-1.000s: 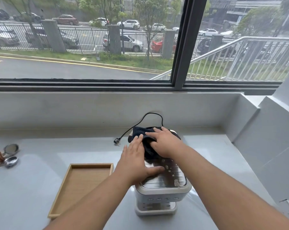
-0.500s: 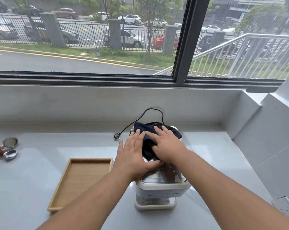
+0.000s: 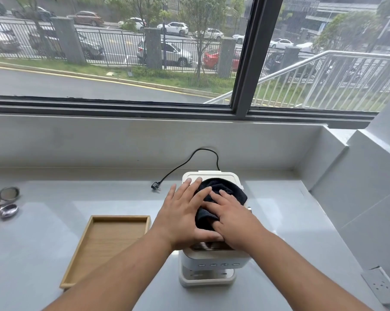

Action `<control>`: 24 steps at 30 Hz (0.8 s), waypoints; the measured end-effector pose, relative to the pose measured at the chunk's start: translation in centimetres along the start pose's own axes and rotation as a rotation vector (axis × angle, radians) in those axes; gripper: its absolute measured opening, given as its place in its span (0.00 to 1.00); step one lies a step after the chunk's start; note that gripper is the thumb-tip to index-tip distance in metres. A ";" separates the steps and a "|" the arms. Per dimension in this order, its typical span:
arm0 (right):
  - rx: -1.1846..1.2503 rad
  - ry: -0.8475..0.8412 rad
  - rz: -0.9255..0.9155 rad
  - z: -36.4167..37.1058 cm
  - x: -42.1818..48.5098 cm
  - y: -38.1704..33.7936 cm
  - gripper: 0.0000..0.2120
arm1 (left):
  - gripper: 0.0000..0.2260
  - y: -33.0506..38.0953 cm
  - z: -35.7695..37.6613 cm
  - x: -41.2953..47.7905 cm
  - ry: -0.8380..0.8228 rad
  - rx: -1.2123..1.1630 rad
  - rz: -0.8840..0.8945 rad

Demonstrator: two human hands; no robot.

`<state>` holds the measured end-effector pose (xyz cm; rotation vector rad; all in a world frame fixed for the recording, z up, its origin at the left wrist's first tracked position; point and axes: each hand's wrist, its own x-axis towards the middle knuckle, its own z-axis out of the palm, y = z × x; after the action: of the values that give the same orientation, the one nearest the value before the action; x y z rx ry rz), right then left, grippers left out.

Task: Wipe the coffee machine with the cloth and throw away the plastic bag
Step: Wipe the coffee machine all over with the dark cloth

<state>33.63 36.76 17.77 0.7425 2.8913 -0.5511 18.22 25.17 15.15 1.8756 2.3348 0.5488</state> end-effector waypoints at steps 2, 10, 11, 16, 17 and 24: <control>-0.016 0.026 -0.001 0.6 -1.1 0.0 0.31 | 0.49 -0.2 0.1 0.0 0.009 -0.042 -0.029; -0.076 0.084 0.041 2.8 -5.7 -0.7 0.33 | 0.36 -0.2 0.6 0.3 -0.022 -0.215 -0.235; -0.072 0.090 0.048 3.0 -6.2 -0.8 0.33 | 0.35 -0.2 0.6 0.3 -0.021 -0.217 -0.240; -0.060 0.098 0.087 3.4 -7.9 -0.7 0.32 | 0.33 -0.2 0.9 0.0 -0.003 -0.279 -0.247; -0.065 0.097 0.098 3.3 -8.1 -0.5 0.31 | 0.31 -0.3 1.0 0.0 0.003 -0.296 -0.250; -0.071 0.138 0.237 1.7 -5.2 0.8 0.32 | 0.28 -0.5 0.8 0.1 -0.016 -0.290 -0.263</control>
<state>38.54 34.47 16.97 1.1335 2.8680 -0.3816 17.93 25.34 14.26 1.4176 2.2934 0.7856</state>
